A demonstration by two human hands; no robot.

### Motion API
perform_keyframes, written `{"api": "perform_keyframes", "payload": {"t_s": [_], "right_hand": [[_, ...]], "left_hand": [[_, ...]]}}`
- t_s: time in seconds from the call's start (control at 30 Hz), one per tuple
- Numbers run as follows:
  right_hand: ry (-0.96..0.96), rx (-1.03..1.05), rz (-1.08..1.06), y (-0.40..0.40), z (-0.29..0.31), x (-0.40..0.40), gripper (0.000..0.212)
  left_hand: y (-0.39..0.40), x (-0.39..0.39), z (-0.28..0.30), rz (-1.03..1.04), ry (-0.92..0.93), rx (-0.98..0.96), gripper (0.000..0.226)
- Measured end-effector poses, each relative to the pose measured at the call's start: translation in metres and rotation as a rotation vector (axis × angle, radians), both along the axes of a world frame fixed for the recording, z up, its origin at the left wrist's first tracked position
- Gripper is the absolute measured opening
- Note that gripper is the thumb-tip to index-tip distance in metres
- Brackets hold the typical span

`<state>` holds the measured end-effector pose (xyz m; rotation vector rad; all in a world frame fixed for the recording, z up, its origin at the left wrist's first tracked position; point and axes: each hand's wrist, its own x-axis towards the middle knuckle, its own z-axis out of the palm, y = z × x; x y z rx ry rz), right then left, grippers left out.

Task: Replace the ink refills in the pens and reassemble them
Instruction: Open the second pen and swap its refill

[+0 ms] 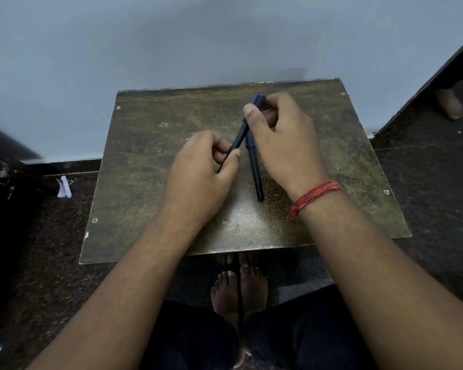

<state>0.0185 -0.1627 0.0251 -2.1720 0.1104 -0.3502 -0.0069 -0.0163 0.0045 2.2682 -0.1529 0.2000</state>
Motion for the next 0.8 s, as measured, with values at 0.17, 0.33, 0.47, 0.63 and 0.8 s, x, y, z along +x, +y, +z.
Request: {"api": "perform_keyframes", "payload": {"t_s": [0.17, 0.33, 0.47, 0.63, 0.8], "right_hand": [[0.045, 0.342, 0.026, 0.0022, 0.0000, 0.0014, 0.017], [0.113, 0.521, 0.132, 0.0068, -0.0034, -0.0012, 0.015], [0.146, 0.619, 0.155, 0.0102, -0.0032, -0.0027, 0.015], [0.164, 0.761, 0.110, 0.0089, -0.0045, -0.0025, 0.019], [0.145, 0.863, 0.105, 0.0101, -0.0082, -0.0032, 0.018]], "left_hand": [[-0.0005, -0.0010, -0.0010, -0.089, 0.000, -0.063, 0.014], [-0.0011, -0.0032, -0.0006, -0.116, 0.045, -0.185, 0.012], [-0.0012, -0.0030, -0.0009, -0.098, 0.101, -0.237, 0.023], [-0.0056, -0.0029, 0.0009, -0.100, 0.179, -0.240, 0.020], [-0.0094, -0.0006, 0.0053, -0.106, 0.203, -0.268, 0.021]]}}
